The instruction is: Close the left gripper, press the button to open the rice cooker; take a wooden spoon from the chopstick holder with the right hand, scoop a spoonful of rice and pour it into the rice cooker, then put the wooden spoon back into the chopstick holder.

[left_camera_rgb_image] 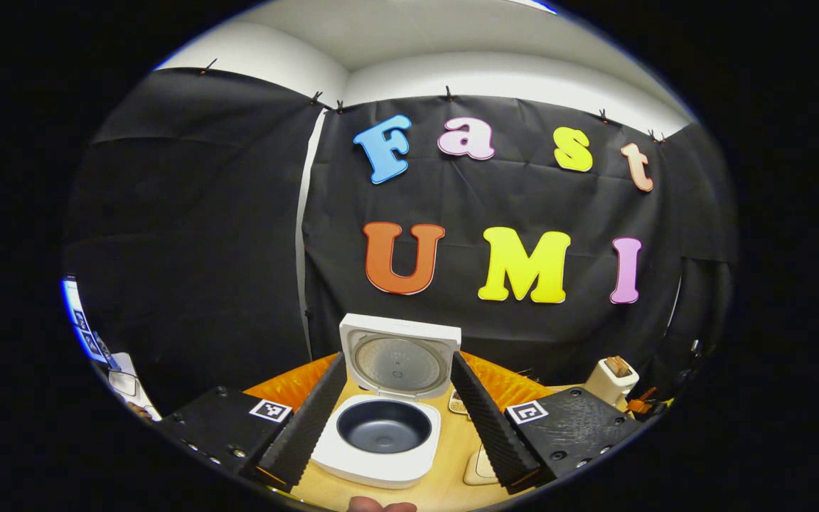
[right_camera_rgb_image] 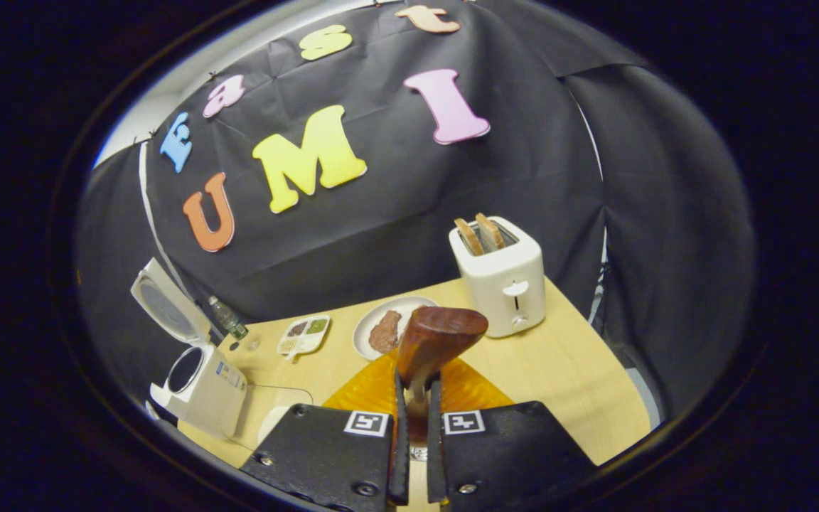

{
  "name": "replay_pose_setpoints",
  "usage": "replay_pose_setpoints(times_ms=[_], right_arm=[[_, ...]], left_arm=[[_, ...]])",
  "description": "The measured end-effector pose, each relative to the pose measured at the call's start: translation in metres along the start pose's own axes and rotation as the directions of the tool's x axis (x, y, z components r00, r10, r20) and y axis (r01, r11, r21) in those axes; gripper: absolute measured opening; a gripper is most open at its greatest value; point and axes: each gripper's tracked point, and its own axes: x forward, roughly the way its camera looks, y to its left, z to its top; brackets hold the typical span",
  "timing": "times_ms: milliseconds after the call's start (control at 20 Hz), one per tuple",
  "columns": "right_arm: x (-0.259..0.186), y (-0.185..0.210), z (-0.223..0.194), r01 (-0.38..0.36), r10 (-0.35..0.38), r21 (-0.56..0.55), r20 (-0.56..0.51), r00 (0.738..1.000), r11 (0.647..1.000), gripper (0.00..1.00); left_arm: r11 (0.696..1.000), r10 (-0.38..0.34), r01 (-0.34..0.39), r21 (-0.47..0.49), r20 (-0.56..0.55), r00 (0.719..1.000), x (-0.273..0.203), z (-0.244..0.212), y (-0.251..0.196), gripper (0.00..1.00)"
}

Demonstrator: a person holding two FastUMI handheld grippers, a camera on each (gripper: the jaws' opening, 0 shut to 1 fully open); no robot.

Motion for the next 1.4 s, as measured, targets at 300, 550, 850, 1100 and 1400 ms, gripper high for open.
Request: replay_pose_setpoints(times_ms=[300,550,850,1100,1400], right_arm=[[-0.029,0.098,0.03,-0.086,0.089,-0.084,0.035,0.995,0.993,0.14],[-0.018,0.181,-0.004,-0.146,0.141,-0.175,-0.04,0.989,0.974,0.14],[0.02,0.203,-0.08,-0.086,0.048,-0.286,-0.138,0.989,0.954,0.15],[0.041,0.205,-0.115,0.006,-0.051,-0.533,-0.069,0.996,0.846,0.14],[0.054,0.225,-0.145,-0.003,-0.048,-0.545,-0.079,0.996,0.838,0.15]], left_arm=[[0.997,-0.037,0.036,0.068,0.01,0.999,-0.002,-0.015,0.027,0.95],[0.99,-0.085,0.086,0.108,-0.013,0.996,0.0,-0.038,0.055,0.94],[0.983,-0.132,0.136,0.122,-0.045,0.99,-0.004,-0.063,0.067,0.94],[0.988,-0.111,0.118,0.104,-0.07,0.991,-0.007,-0.068,0.09,0.96],[0.993,-0.063,0.071,0.091,-0.083,0.995,-0.009,-0.073,0.118,0.96]])
